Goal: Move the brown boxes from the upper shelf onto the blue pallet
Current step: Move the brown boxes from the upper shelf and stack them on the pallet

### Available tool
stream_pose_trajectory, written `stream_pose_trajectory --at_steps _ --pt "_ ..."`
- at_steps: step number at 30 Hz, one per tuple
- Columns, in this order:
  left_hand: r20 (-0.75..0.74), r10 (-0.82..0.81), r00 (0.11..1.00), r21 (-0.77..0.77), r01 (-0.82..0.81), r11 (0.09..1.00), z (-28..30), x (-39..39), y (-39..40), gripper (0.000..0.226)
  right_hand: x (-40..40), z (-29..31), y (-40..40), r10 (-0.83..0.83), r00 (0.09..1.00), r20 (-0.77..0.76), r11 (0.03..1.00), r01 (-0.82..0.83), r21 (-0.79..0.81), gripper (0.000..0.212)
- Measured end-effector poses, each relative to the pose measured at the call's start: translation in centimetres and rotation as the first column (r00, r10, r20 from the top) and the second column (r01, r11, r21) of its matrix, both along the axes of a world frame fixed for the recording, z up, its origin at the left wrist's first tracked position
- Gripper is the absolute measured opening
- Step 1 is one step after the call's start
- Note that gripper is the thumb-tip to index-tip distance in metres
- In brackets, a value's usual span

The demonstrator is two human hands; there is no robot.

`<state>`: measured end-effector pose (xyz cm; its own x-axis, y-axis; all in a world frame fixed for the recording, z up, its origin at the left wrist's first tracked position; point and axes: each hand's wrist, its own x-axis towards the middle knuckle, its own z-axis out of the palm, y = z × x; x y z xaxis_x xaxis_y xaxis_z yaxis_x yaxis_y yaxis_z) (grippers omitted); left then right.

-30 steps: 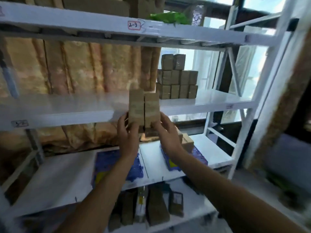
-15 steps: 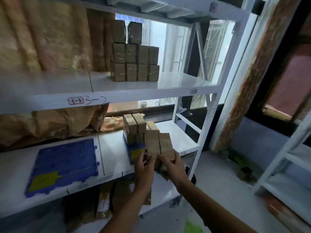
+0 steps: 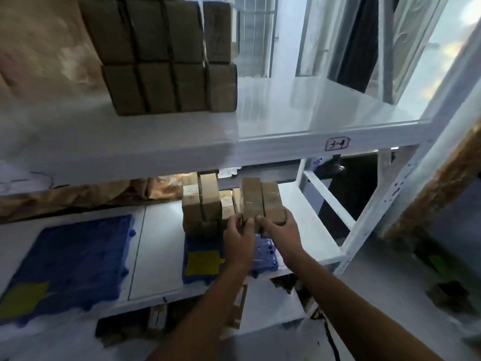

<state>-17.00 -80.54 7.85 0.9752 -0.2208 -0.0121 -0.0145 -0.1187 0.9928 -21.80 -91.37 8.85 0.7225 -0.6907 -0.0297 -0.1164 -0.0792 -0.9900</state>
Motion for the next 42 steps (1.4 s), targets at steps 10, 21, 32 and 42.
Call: stream_pose_trajectory --at_steps 10,21,32,42 --pt "0.097 0.187 0.978 0.276 -0.206 0.939 0.9 6.3 -1.5 0.042 9.3 -0.8 -2.0 0.147 0.988 -0.048 0.989 -0.147 0.003 0.073" --pt "0.424 0.212 0.880 0.241 -0.335 0.911 0.3 5.8 1.4 0.036 12.7 -2.1 -0.8 0.127 0.989 -0.069 0.992 -0.127 0.009 0.079" --pt "0.089 0.290 0.953 0.291 -0.303 0.907 -0.5 11.9 7.6 0.050 13.2 -2.6 -1.6 0.127 0.977 -0.171 0.991 -0.132 -0.014 0.051" --pt "0.052 0.268 0.962 0.357 -0.268 0.895 0.7 11.1 10.3 0.051 11.8 -0.7 -2.4 0.088 0.963 -0.254 0.988 -0.118 -0.102 0.063"
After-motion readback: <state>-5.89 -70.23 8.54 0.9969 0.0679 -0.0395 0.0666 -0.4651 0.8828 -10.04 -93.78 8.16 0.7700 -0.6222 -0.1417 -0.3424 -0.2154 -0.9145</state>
